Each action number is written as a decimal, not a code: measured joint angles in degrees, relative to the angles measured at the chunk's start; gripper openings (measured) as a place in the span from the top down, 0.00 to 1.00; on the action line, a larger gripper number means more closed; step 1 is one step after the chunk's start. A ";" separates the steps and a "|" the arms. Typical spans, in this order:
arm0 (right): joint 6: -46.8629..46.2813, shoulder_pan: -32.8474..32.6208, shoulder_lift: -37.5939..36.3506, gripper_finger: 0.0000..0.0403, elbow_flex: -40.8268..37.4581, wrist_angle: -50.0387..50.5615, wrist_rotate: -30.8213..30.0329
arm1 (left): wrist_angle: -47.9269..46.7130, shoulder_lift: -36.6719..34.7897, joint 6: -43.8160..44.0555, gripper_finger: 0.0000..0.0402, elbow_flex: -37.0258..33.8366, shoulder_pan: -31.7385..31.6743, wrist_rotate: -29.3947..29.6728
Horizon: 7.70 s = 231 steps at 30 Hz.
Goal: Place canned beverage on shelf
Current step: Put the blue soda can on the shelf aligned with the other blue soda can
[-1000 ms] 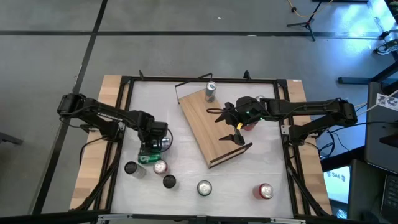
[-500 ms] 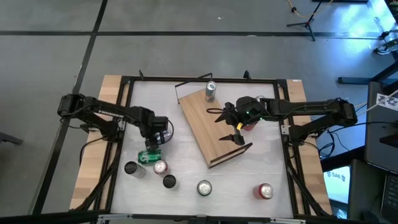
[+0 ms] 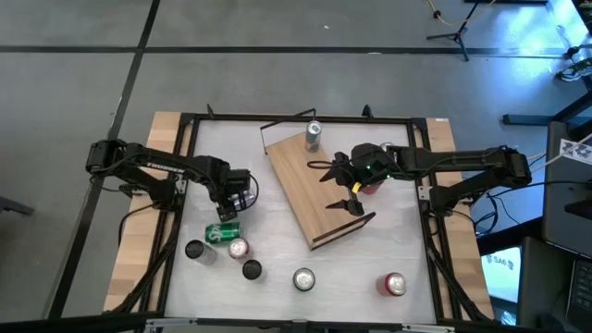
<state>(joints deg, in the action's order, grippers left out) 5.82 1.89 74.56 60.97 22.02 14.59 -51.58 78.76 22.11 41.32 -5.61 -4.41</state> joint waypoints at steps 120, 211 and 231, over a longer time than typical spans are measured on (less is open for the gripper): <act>59.08 -10.73 18.43 0.04 0.02 -35.33 -51.41 | 28.88 7.48 36.30 0.46 23.74 -10.70 -43.65; 51.00 -10.10 18.38 0.40 0.09 -31.25 -48.05 | 23.98 7.50 28.60 0.37 23.78 -15.73 -49.24; 51.17 -9.03 18.38 0.40 -0.02 -31.15 -47.98 | 25.21 7.50 19.58 0.24 23.76 -13.01 -45.98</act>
<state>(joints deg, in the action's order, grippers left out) 56.99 -7.14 92.95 60.95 -9.13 -33.39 -26.37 86.26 41.70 65.08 -18.61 -50.39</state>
